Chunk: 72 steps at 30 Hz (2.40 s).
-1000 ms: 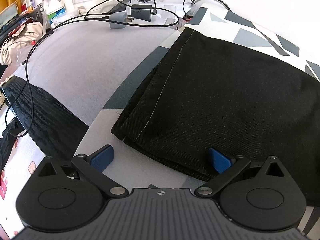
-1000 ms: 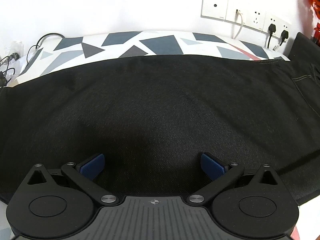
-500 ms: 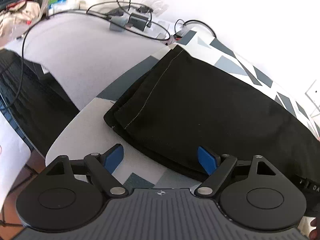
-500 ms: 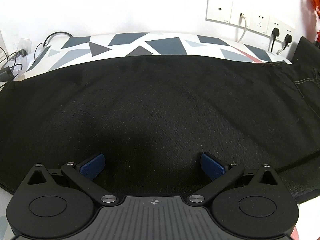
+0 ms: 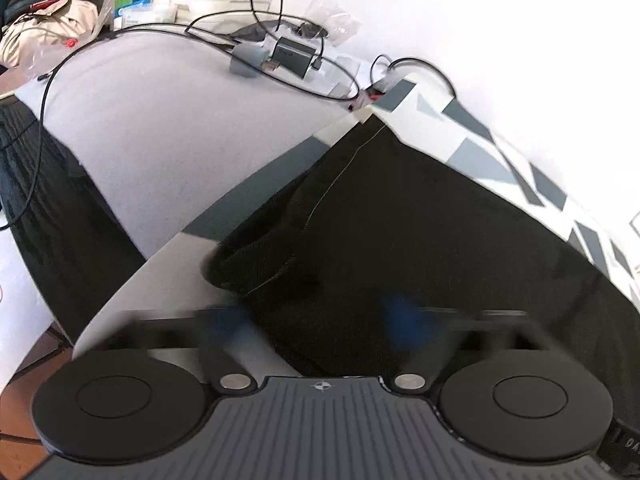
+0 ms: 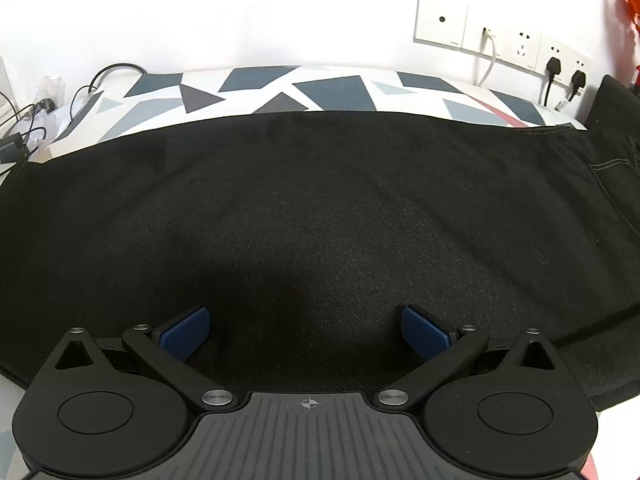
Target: Fold clothes
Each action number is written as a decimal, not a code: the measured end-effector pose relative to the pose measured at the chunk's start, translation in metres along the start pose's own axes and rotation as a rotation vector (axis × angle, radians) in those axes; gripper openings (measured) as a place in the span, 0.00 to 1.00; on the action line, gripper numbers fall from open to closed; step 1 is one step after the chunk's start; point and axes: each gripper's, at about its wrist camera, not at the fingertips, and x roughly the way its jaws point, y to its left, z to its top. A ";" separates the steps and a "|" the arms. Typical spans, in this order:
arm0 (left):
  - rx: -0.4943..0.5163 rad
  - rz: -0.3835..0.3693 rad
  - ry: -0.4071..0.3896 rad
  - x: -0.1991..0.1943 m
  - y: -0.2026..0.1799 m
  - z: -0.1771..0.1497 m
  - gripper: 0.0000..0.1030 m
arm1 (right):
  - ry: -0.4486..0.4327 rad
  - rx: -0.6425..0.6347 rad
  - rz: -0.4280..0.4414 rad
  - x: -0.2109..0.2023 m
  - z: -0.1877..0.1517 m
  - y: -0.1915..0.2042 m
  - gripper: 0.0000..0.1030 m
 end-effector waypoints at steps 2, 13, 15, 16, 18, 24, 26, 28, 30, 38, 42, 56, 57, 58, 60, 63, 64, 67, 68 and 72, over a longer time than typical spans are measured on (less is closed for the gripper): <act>-0.033 -0.010 0.015 0.000 0.003 0.005 0.12 | 0.010 -0.006 0.003 0.000 0.001 -0.001 0.99; -0.151 -0.009 -0.014 -0.010 0.015 0.027 0.09 | -0.060 -0.248 -0.064 -0.014 -0.001 0.041 0.99; -0.165 -0.022 -0.009 -0.010 0.021 0.026 0.09 | -0.063 -0.260 -0.043 -0.014 -0.002 0.053 0.99; -0.166 -0.028 -0.009 -0.010 0.023 0.026 0.09 | -0.061 -0.260 -0.028 -0.014 -0.002 0.059 0.99; -0.168 -0.040 -0.013 -0.012 0.027 0.024 0.09 | -0.041 -0.231 -0.005 -0.012 -0.004 0.068 0.99; -0.163 -0.095 -0.047 -0.025 0.033 0.026 0.09 | -0.006 -0.165 0.091 -0.021 -0.021 0.085 0.99; -0.170 -0.116 -0.054 -0.028 0.033 0.027 0.09 | -0.007 -0.159 0.099 -0.024 -0.025 0.087 0.99; -0.170 -0.155 -0.073 -0.033 0.032 0.028 0.09 | 0.010 -0.150 0.106 -0.023 -0.022 0.086 0.99; -0.154 -0.199 -0.096 -0.038 0.026 0.031 0.09 | 0.033 -0.158 0.115 -0.023 -0.018 0.084 0.99; -0.079 -0.366 -0.168 -0.055 -0.027 0.048 0.09 | -0.010 0.024 0.023 -0.044 0.011 0.020 0.99; 0.021 -0.455 -0.204 -0.068 -0.074 0.050 0.09 | 0.021 0.104 -0.118 -0.033 0.026 -0.042 0.99; 0.377 -0.599 -0.107 -0.055 -0.306 -0.056 0.09 | -0.002 0.446 -0.163 -0.057 0.008 -0.268 0.99; 0.400 -0.606 -0.097 -0.052 -0.323 -0.066 0.09 | -0.010 0.441 -0.175 -0.059 0.005 -0.280 0.99; 0.432 -0.615 -0.076 -0.049 -0.340 -0.079 0.09 | -0.013 0.442 -0.174 -0.060 0.002 -0.292 0.99; 0.531 -0.634 0.009 -0.037 -0.372 -0.121 0.09 | -0.012 0.453 -0.149 -0.063 -0.004 -0.319 0.99; 0.675 -0.650 0.133 -0.020 -0.417 -0.183 0.09 | -0.006 0.467 -0.083 -0.060 -0.005 -0.341 0.99; 0.716 -0.630 0.161 -0.016 -0.425 -0.200 0.09 | -0.005 0.468 -0.060 -0.058 -0.002 -0.345 0.99; 0.786 -0.563 0.170 -0.015 -0.437 -0.230 0.12 | 0.000 0.472 0.010 -0.053 0.005 -0.355 0.99; 0.792 -0.557 0.175 -0.015 -0.437 -0.231 0.16 | 0.001 0.474 0.033 -0.051 0.007 -0.359 0.99; 0.827 -0.568 0.195 -0.024 -0.436 -0.221 0.59 | 0.007 0.478 0.125 -0.044 0.016 -0.373 0.98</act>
